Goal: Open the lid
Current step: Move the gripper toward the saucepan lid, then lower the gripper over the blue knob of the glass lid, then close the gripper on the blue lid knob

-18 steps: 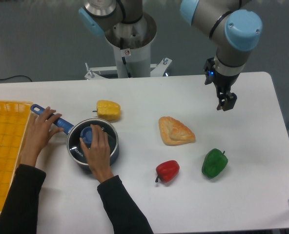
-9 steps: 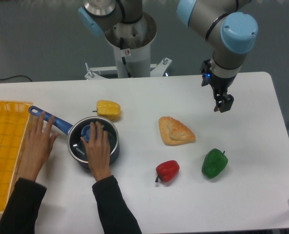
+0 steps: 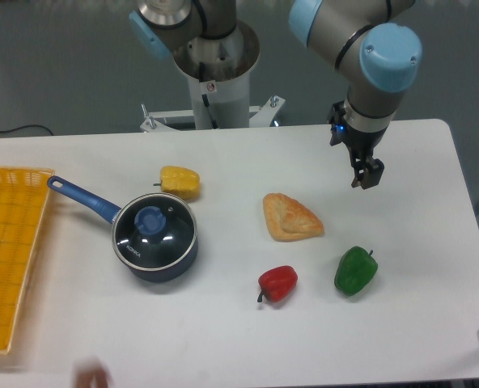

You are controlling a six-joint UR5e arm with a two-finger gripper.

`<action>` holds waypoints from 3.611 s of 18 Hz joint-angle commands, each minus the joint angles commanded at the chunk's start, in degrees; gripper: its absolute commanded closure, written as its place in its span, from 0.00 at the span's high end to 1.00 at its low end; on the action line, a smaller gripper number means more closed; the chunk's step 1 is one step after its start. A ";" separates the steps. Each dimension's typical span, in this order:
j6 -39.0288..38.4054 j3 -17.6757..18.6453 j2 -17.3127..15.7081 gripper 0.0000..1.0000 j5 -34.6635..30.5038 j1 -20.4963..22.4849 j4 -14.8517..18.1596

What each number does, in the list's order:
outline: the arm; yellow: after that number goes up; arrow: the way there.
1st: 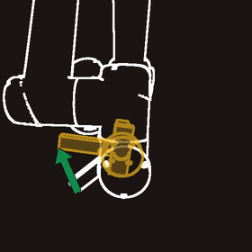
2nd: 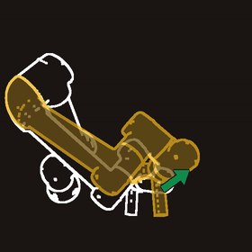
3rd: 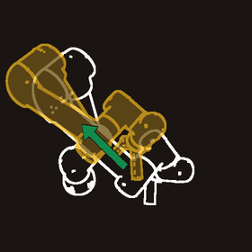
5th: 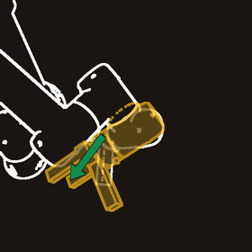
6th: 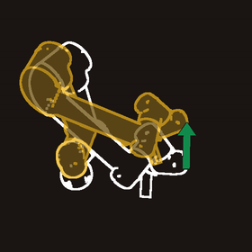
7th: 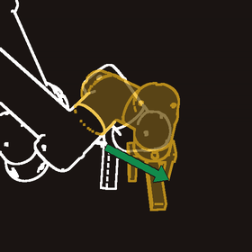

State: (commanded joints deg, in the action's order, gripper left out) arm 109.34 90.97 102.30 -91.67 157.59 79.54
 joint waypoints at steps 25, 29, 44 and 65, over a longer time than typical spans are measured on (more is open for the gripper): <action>-14.50 3.95 -1.23 1.00 0.26 -7.03 0.00; -17.48 6.59 -3.07 1.00 2.27 -9.57 0.09; -61.24 5.89 -0.97 1.00 5.10 -31.72 -3.06; -61.26 1.23 7.21 1.00 0.35 -39.29 -6.50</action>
State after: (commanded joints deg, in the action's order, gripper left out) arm 48.08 92.20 109.51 -91.32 118.30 73.04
